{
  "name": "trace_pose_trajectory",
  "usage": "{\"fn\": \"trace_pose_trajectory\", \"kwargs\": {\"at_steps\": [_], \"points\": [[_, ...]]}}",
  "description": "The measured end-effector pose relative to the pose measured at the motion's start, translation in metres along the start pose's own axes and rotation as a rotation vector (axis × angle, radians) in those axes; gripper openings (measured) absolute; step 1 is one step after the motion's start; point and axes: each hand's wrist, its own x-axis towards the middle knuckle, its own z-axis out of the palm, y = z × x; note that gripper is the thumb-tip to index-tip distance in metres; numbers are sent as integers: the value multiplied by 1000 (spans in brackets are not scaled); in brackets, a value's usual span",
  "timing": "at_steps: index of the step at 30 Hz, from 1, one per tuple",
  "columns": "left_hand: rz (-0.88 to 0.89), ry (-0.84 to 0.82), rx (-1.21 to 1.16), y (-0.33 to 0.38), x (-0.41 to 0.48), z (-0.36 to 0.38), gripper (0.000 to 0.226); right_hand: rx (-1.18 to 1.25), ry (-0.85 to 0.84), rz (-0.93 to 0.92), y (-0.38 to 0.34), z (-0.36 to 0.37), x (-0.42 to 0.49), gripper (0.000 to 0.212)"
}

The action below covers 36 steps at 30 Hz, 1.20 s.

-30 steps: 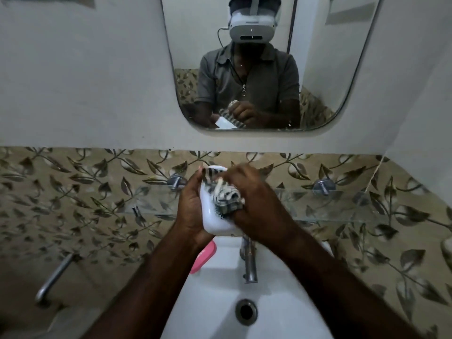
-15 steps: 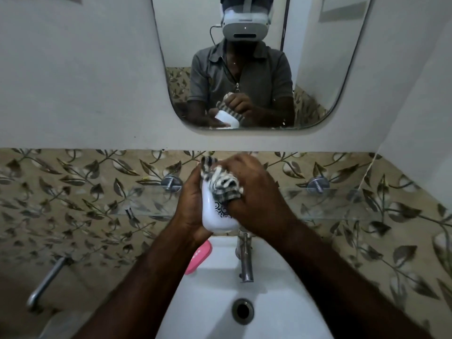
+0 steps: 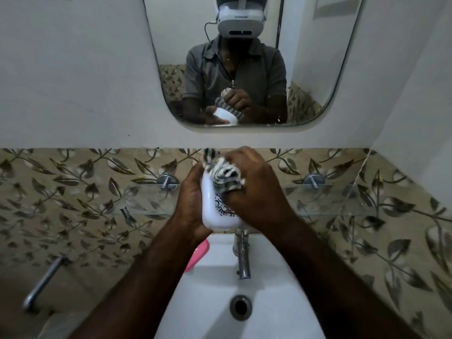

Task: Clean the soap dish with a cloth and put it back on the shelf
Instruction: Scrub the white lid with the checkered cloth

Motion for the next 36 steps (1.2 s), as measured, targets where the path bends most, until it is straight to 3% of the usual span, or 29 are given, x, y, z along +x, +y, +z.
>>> {"fn": "trace_pose_trajectory", "kwargs": {"at_steps": [5, 9, 12, 15, 17, 19, 22, 25, 27, 32, 36], "points": [[31, 72, 47, 3, -1, 0, 57, 65, 98, 189, 13, 1, -17, 25], [111, 167, 45, 13, 1, 2, 59, 134, -7, 102, -13, 9, -52, 26], [63, 90, 171, 2, -2, 16, 61, 201, 60, 77, -17, 2, -31, 26], [29, 34, 312, -12, -7, 19, 58, 218, 189, 207, 1, -8, -15, 30], [-4, 132, 446, -16, -8, 17, 42, 274, 218, 405, 24, -11, -19, 27], [-28, 220, 649, -23, -5, 14, 46, 433, 267, 612, 45, -12, -32, 21], [44, 183, 872, -27, 5, 22, 53, 692, 479, 832, 60, -15, -56, 17], [117, 233, 1139, -28, 24, 32, 73, 856, 691, 874, 67, -22, -77, 20], [187, 267, 1346, -34, 36, 39, 68, 916, 777, 892, 72, -25, -87, 28], [347, 239, 1735, -74, 60, 49, 63, 979, 847, 1006, 80, -34, -120, 35], [351, 234, 1942, -104, 71, 53, 69, 1069, 860, 1067, 84, -36, -132, 32]]}}
